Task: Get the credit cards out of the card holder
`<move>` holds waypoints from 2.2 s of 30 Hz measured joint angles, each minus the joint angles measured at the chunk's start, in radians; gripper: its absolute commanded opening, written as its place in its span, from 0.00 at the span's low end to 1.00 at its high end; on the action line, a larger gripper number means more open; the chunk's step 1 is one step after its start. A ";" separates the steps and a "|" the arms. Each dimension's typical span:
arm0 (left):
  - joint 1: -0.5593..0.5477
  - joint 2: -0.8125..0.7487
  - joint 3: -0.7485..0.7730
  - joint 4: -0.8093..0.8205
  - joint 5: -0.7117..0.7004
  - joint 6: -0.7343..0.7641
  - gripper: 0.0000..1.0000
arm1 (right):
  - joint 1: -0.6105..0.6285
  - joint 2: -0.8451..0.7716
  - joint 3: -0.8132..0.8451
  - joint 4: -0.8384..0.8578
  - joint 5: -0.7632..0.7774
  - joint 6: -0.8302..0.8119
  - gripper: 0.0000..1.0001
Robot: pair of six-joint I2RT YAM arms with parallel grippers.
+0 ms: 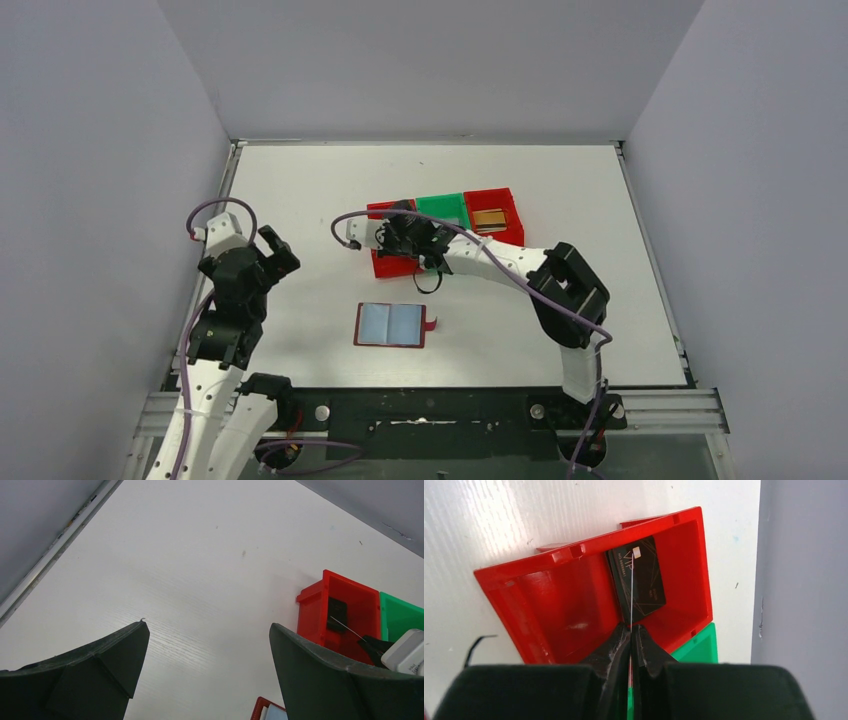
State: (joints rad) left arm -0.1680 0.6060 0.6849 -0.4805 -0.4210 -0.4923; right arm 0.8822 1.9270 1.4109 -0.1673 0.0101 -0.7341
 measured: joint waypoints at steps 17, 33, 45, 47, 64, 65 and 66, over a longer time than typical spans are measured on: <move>0.000 -0.045 -0.011 0.006 -0.048 0.000 0.93 | -0.033 0.202 0.158 -0.006 0.029 -0.167 0.00; 0.000 -0.051 -0.024 0.006 -0.054 0.000 0.93 | -0.038 0.248 0.199 0.063 0.092 -0.167 0.38; 0.000 -0.051 -0.024 0.006 -0.054 0.000 0.93 | -0.039 0.150 0.151 0.068 0.027 -0.029 0.50; 0.000 -0.049 -0.024 0.006 -0.053 0.000 0.93 | -0.039 0.090 0.121 0.071 0.023 0.014 0.50; 0.000 -0.045 -0.024 0.005 -0.070 -0.006 0.93 | 0.233 -0.251 -0.216 -0.068 0.241 1.421 0.73; 0.000 -0.045 -0.024 0.004 -0.075 -0.010 0.93 | 0.264 -0.227 -0.216 -0.088 0.248 1.473 0.75; 0.000 -0.045 -0.024 0.003 -0.079 -0.012 0.93 | 0.282 -0.208 -0.214 -0.107 0.253 1.508 0.76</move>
State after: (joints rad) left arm -0.1680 0.5613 0.6613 -0.4770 -0.5003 -0.5041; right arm 1.1641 1.7187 1.1969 -0.2741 0.2634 0.7742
